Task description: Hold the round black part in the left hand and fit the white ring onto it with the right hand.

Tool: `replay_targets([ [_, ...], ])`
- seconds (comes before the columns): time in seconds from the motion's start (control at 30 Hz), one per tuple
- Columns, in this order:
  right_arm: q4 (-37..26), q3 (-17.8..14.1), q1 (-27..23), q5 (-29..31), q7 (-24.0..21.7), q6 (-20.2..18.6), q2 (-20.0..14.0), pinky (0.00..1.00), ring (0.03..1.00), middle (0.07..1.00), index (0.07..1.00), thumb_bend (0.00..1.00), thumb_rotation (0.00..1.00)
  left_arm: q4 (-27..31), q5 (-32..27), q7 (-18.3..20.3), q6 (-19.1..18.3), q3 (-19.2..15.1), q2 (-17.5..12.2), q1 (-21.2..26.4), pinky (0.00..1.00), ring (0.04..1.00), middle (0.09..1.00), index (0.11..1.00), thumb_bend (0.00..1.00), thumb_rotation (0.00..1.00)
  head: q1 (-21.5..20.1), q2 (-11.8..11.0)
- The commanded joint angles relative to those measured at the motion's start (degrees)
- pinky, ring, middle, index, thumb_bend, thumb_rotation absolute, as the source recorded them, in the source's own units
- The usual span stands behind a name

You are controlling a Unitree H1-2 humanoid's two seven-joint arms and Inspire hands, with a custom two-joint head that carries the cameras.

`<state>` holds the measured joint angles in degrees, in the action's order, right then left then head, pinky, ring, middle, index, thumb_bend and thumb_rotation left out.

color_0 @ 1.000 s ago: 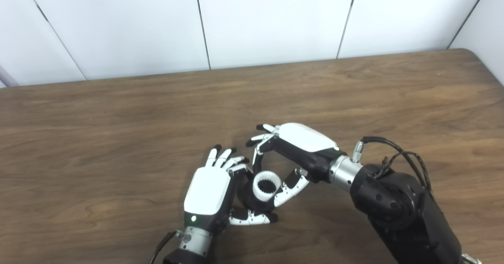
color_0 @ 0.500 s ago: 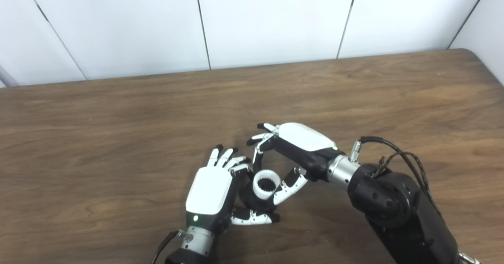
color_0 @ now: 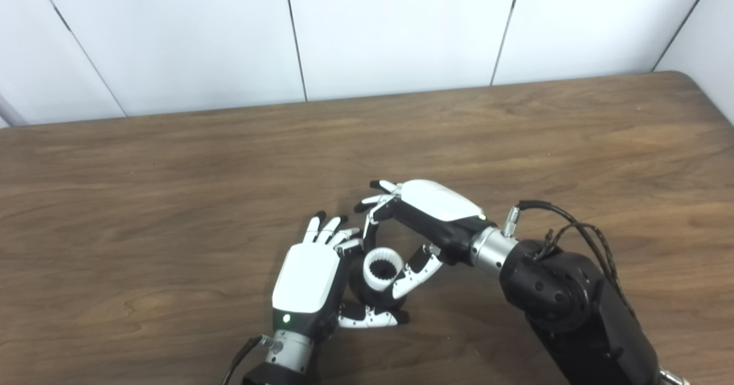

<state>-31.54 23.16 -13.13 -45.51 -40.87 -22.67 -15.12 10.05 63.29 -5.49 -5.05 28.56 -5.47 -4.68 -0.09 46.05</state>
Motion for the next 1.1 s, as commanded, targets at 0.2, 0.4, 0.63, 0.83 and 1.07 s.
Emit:
replay_targets([
  [0.2,-0.54,-0.13,-0.93,0.04,1.56,1.45,0.66,1.0,1.0,0.854,0.484,0.52,0.13,-0.23,1.05,1.77,-0.56,1.08,0.35,0.12,1.0,0.913,0.784,0.485,0.52,0.06,-0.07,0.12],
  [0.4,-0.02,-0.28,-0.83,0.4,1.62,1.52,0.51,1.0,1.0,0.854,0.484,0.52,0.13,-0.12,0.79,1.84,-0.68,1.08,0.31,0.14,1.0,0.914,0.785,0.485,0.52,0.05,-0.2,0.07],
  [0.63,0.63,-0.84,-1.06,0.68,1.51,0.97,0.36,1.0,1.0,0.859,0.485,0.52,0.13,-0.14,0.79,1.49,-0.52,1.15,0.2,0.07,1.0,0.916,0.786,0.486,0.52,0.06,-0.34,0.0],
  [0.83,0.6,-1.53,-1.13,1.13,1.88,0.77,0.37,1.0,1.0,0.859,0.485,0.52,0.13,0.32,0.73,2.05,-0.89,1.15,0.24,-0.07,1.0,0.917,0.787,0.486,0.52,0.06,-0.59,0.07],
  [1.07,0.96,-1.66,-0.99,1.21,2.23,0.93,0.43,1.0,1.0,0.856,0.484,0.52,0.13,0.74,0.81,2.26,-1.1,1.28,0.14,-0.2,1.0,0.919,0.786,0.486,0.52,0.06,-0.78,0.2],
])
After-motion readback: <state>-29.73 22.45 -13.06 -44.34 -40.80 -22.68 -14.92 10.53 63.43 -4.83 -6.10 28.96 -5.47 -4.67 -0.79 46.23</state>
